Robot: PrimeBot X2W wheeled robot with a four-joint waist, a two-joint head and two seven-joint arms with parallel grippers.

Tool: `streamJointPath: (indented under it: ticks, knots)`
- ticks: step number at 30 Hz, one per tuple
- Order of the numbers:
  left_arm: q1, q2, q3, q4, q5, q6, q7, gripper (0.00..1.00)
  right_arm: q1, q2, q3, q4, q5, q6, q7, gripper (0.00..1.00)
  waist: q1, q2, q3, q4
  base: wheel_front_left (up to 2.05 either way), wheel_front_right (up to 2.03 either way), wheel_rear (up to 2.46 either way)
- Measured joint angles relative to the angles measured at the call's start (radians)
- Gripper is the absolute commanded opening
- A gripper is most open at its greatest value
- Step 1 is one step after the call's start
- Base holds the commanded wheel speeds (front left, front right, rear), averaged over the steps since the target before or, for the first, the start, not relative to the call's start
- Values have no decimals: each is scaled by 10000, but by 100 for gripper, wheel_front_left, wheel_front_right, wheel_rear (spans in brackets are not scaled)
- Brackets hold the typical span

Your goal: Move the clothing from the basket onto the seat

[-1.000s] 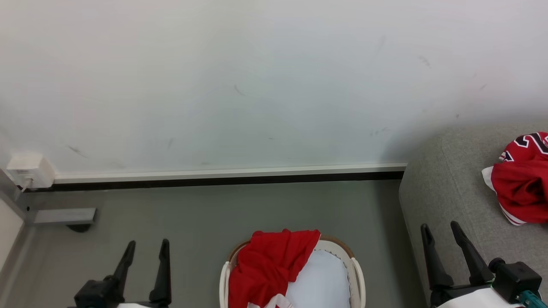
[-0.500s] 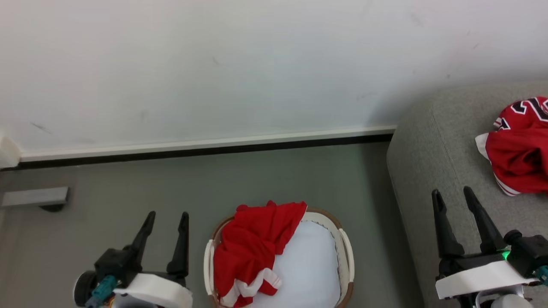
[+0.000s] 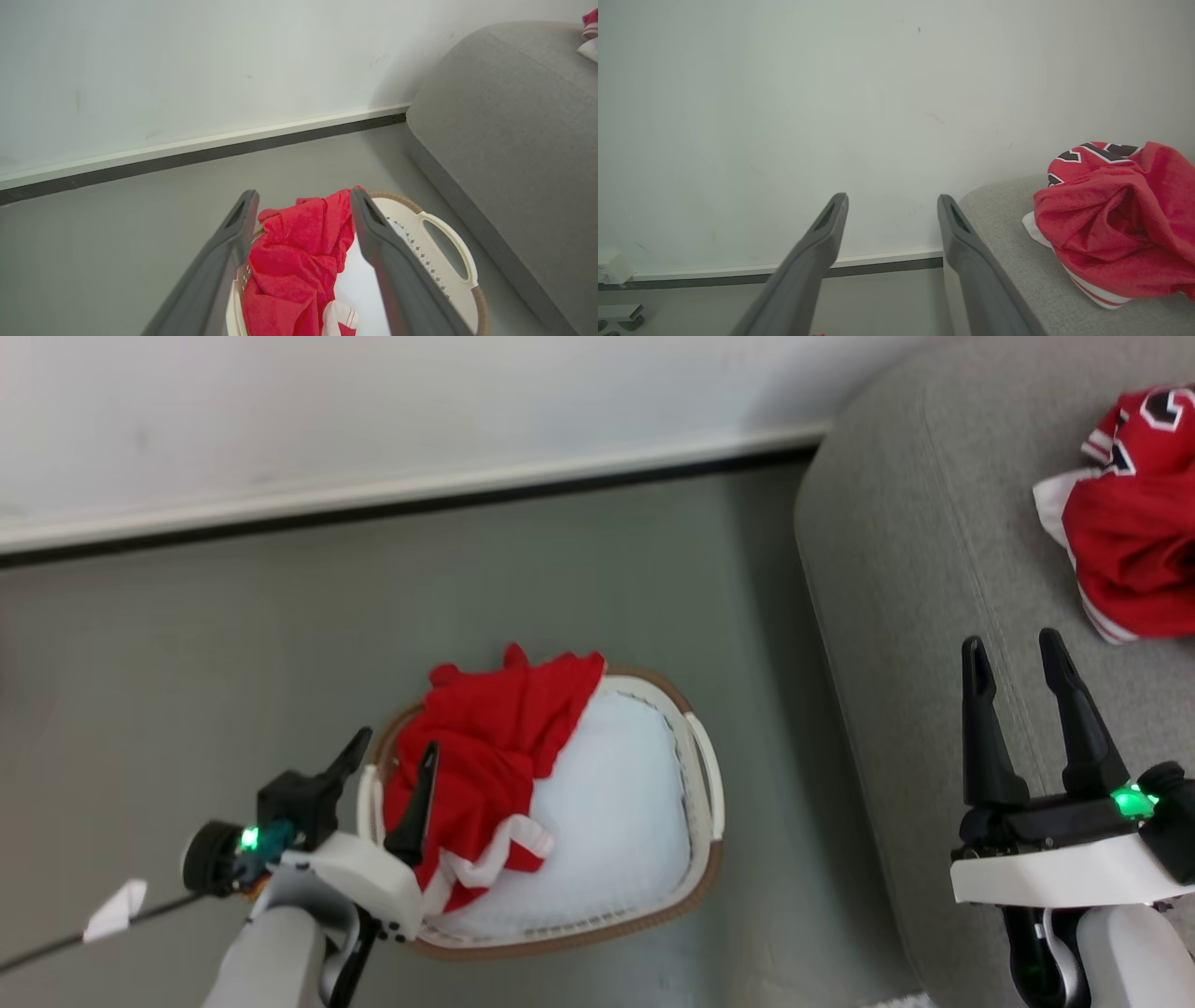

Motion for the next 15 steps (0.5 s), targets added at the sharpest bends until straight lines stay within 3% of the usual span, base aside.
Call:
streamJointPath:
  ticks: [15]
  knots:
    - [-2634,907,-3319,3329,-479,-42,1083,100,-613,267,-596,-1567,520,0,0,100,0,1,2351,-1239,0,0,0]
